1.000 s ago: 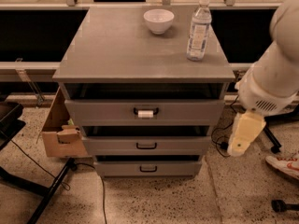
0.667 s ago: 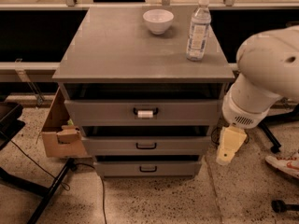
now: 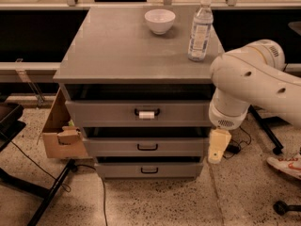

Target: Open top drawer

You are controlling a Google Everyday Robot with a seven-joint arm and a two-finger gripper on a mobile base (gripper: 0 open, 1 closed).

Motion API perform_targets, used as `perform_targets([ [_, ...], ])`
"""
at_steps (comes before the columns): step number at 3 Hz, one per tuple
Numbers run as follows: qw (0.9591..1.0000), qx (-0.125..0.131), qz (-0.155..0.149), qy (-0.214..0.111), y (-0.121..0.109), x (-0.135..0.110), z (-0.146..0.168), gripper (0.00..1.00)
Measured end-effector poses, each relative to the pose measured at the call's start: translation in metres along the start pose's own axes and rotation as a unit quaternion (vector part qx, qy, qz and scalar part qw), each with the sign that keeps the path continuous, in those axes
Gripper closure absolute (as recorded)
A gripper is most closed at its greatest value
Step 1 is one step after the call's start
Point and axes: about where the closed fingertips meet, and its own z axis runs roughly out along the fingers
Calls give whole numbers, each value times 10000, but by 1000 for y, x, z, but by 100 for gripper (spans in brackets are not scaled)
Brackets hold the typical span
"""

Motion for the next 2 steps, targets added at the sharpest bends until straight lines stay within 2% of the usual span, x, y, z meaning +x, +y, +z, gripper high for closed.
perform_targets([
  [1,9995,116,-269,92,-19,-22,16,0],
  [2,9989,179,-422,140,-30,-34,23,0],
])
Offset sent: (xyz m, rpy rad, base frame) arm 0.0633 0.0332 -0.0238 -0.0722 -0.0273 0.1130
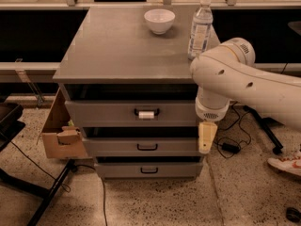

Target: Open top drawer

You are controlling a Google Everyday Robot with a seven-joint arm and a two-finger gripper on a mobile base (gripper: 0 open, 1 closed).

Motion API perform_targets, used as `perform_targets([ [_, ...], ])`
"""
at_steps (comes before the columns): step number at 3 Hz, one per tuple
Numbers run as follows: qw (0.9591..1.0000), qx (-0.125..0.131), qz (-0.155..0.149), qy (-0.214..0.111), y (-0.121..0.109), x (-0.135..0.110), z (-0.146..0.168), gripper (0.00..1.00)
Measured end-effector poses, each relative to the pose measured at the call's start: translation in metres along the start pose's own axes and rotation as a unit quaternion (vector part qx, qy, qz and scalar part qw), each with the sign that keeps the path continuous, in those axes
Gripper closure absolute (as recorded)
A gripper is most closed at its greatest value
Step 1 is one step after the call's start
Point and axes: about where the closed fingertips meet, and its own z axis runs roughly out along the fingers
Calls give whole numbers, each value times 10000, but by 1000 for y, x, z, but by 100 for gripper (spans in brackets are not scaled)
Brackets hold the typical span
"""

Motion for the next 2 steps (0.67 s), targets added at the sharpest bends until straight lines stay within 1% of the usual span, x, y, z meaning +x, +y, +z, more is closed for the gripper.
perform_targets([
  [1,9996,6,-286,-32,-21,-23,12,0],
  [2,9991,-10,-420,-74,-32,-37,21,0],
])
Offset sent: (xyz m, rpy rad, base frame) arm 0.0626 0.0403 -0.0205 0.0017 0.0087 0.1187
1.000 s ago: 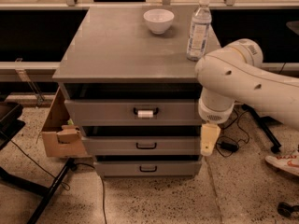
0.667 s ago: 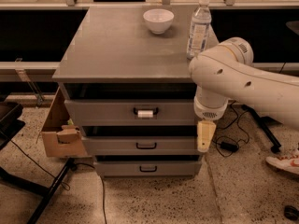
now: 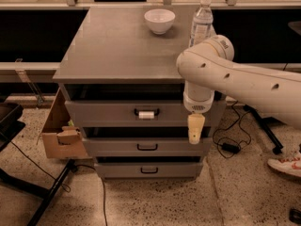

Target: Open top drawer

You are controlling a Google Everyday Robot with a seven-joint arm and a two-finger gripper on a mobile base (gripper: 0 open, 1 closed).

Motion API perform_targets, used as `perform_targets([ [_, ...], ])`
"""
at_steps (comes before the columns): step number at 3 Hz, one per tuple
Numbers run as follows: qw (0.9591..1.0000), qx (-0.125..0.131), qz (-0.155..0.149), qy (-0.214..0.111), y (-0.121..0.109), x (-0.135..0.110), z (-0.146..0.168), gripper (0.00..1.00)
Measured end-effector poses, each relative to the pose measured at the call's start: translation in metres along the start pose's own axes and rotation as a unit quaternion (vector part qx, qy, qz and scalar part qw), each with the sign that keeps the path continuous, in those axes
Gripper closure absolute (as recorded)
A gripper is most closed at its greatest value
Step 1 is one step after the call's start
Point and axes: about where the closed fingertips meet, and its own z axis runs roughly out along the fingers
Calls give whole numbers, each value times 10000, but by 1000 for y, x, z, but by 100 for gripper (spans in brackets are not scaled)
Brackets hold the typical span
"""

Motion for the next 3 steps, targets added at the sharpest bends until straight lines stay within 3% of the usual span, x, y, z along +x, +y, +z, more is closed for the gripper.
perform_targets([
  [2,9998,-144,-13,-146,-18,-13,26,0],
  [3,9996,-218,59,-175,-18,-9,33,14],
])
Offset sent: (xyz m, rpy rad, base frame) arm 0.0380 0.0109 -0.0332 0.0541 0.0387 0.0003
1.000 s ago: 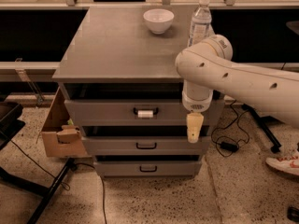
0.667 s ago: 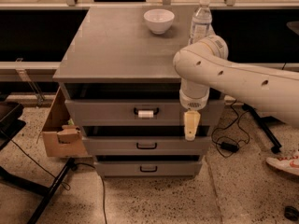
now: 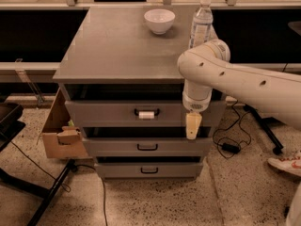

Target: Open top drawer

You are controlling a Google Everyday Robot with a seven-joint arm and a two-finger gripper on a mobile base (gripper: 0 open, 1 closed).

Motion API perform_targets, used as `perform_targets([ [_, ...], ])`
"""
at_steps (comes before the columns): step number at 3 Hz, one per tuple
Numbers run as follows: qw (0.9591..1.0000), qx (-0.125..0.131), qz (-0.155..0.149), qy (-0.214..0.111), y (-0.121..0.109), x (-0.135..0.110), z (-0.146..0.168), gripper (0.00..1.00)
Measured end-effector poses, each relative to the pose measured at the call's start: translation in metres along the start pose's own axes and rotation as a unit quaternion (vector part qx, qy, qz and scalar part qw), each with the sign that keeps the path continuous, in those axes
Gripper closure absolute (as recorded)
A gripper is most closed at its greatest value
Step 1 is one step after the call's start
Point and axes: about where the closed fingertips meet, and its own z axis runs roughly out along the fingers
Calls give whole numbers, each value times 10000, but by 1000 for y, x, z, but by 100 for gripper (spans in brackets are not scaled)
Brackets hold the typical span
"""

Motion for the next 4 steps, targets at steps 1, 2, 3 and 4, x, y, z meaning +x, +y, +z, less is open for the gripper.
perform_targets([
  [1,9997,-193,136,116,19,20,5,45],
  [2,9996,-204,146,123,19,20,0,68],
  [3,9996,-204,147,123,18,19,-6,97],
  [4,9996,-204,147,123,18,19,-6,85],
])
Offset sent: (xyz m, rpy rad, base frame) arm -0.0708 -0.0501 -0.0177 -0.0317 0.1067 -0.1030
